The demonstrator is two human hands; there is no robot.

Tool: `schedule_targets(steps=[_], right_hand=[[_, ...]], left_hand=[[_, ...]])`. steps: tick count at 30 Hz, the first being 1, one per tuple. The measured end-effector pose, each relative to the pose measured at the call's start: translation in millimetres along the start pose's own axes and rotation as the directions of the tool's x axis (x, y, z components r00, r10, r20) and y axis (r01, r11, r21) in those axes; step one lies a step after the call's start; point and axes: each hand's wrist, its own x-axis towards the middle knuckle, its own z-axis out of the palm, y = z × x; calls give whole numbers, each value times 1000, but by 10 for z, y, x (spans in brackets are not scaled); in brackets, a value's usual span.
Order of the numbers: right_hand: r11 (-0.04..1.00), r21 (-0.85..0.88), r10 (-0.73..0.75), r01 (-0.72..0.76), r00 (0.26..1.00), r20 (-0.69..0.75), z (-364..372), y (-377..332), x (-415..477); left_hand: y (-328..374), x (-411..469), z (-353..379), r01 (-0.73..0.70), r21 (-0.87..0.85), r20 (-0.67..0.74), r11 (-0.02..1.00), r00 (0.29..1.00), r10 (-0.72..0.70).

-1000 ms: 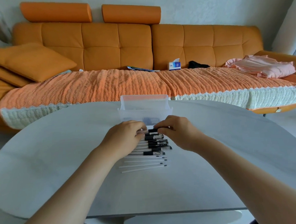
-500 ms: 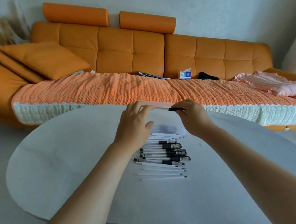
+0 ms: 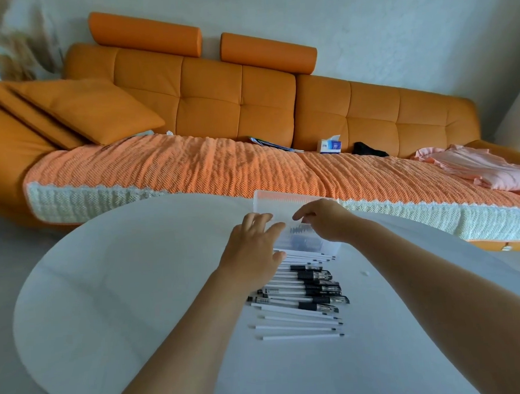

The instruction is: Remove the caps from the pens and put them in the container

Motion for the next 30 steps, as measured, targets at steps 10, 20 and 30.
schedule_targets(steps=[10,20,30], right_hand=[[983,88,-133,159,959,-250,-157,126,-480],[991,-62,101,-114,976,-193,53,879,-1080],[962,-230,134,-146,989,-67,139,1044,-1040]], left_hand=[[213,-54,-38,-86,-20,-108,996,991,84],[568,-200,60,-154,-161,45,975,986,163],[700,-232,132,-120,-179,191,977,970,154]])
